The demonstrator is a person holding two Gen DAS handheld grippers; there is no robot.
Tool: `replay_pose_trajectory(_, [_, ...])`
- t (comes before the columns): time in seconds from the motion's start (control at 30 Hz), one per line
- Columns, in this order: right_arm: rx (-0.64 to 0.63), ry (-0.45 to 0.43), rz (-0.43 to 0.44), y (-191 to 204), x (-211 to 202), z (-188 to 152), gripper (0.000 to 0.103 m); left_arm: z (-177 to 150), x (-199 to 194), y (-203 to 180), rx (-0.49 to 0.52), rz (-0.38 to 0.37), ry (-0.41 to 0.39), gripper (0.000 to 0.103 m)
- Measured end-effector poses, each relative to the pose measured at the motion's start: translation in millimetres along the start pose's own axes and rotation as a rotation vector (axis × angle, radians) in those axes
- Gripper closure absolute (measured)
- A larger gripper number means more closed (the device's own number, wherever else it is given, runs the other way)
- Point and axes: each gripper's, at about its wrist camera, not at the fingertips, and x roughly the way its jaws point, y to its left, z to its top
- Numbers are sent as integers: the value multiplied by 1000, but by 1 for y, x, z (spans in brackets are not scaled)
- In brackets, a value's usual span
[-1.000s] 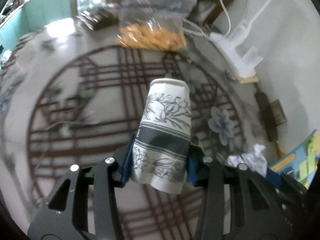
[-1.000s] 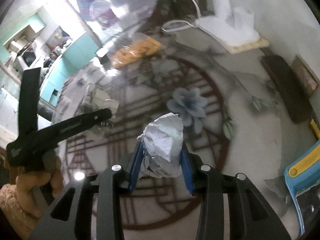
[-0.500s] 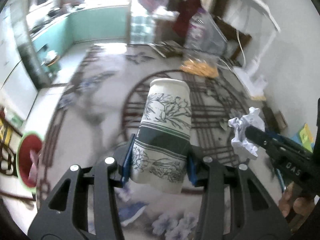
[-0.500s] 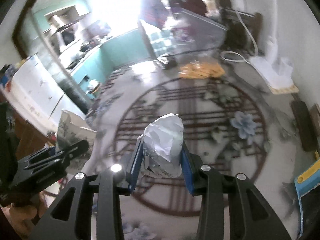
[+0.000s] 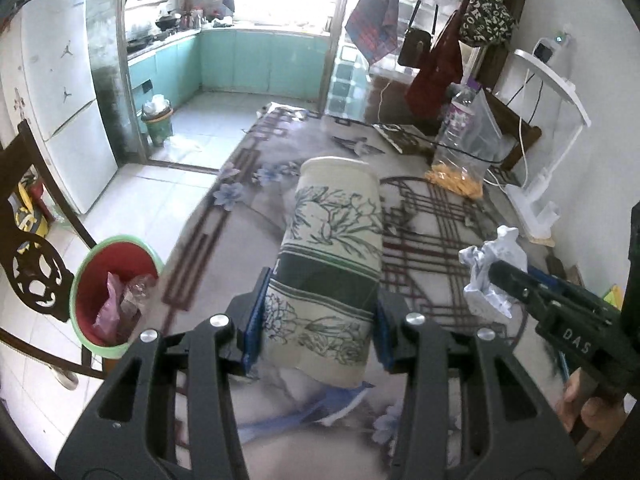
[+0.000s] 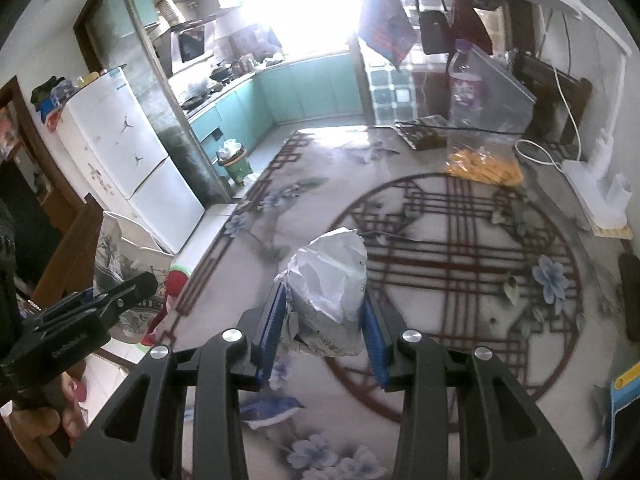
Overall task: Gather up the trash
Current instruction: 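Lift the paper cup and white paper and carry them toward the red bucket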
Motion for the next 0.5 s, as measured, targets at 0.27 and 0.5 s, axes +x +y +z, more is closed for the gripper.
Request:
replay_pose_trajectory(0.27, [1,1,-15,48,17,4,66,13,0,44,13,-10,-3,61])
replay_pose_trajectory(0.5, [-7,8,-24,96,37,9,66,24,6,89,21,-22,4,61])
